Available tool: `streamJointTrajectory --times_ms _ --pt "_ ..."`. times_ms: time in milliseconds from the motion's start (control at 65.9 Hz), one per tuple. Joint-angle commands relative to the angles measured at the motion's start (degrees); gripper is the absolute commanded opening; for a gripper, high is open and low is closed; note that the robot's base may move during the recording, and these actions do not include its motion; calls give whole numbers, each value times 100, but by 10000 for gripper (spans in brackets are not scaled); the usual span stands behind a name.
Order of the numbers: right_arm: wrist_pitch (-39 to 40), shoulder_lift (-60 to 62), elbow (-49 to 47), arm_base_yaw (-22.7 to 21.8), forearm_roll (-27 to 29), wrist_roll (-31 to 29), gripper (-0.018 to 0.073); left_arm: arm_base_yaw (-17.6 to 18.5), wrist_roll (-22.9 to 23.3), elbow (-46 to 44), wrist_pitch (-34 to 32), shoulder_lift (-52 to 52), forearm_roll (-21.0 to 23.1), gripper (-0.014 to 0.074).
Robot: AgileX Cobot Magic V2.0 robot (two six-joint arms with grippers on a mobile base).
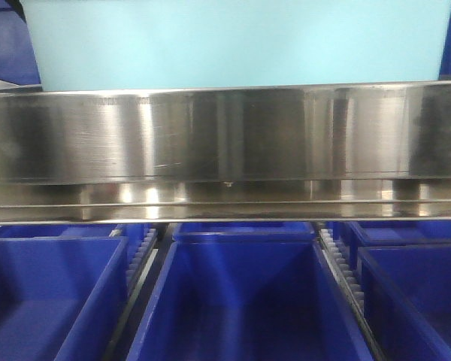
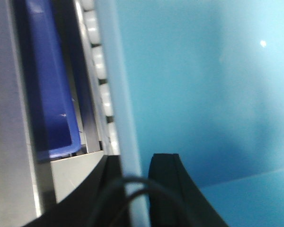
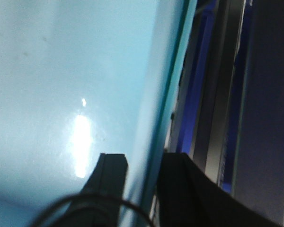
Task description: Move two blue bins to right shelf middle
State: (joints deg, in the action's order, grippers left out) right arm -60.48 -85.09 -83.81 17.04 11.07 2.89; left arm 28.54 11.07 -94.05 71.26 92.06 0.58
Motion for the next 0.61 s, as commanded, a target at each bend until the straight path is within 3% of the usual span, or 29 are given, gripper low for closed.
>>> streamJointTrajectory --times_ms 0,273,592 --pt "485 127 -180 14 -17 67 -153 -23 -46 -413 -130 -150 80 -111" --pt "656 140 -1419 14 -17 67 -153 -23 -46 -1595 -130 -235 80 -111" --pt "828 140 -2410 14 -17 67 -153 -23 -46 -2167 -579 -290 80 -111"
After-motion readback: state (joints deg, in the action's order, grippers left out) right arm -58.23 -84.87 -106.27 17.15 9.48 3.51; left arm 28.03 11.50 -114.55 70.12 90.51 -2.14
